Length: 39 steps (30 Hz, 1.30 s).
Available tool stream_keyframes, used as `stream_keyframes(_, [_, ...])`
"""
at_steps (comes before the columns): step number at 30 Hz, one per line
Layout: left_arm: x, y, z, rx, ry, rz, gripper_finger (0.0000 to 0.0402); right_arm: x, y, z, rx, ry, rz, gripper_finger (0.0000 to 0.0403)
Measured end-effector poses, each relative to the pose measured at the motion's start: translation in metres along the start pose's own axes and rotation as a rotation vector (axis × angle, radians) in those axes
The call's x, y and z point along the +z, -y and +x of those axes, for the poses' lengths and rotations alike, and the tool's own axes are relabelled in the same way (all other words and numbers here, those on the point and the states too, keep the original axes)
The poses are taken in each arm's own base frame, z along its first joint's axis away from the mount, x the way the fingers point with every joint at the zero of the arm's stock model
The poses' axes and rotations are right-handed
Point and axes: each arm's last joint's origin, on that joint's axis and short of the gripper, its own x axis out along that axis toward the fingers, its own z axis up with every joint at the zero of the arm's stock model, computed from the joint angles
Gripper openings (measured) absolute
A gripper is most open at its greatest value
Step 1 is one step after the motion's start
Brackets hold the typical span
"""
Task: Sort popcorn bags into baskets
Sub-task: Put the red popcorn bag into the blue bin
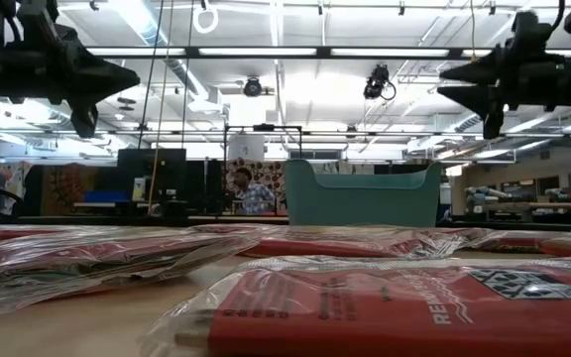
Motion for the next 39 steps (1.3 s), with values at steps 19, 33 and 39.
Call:
stream_keyframes(19, [0.003,0.010,0.000,-0.239,-0.066,0.021,0.0029,0.009,-0.001,0.003,-0.052,0.145,0.027,0.0134])
stream_keyframes(33, [0.016,0.022,0.032,-0.083,-0.233,0.135,0.0011,0.016,-0.032,0.044,0.141,-0.019,-0.200,0.0134])
stream_keyframes(39, [0.023,0.028,0.051,0.014,-0.265,0.159,0.0013,0.015,-0.039,0.073,0.108,-0.141,-0.311,0.0134])
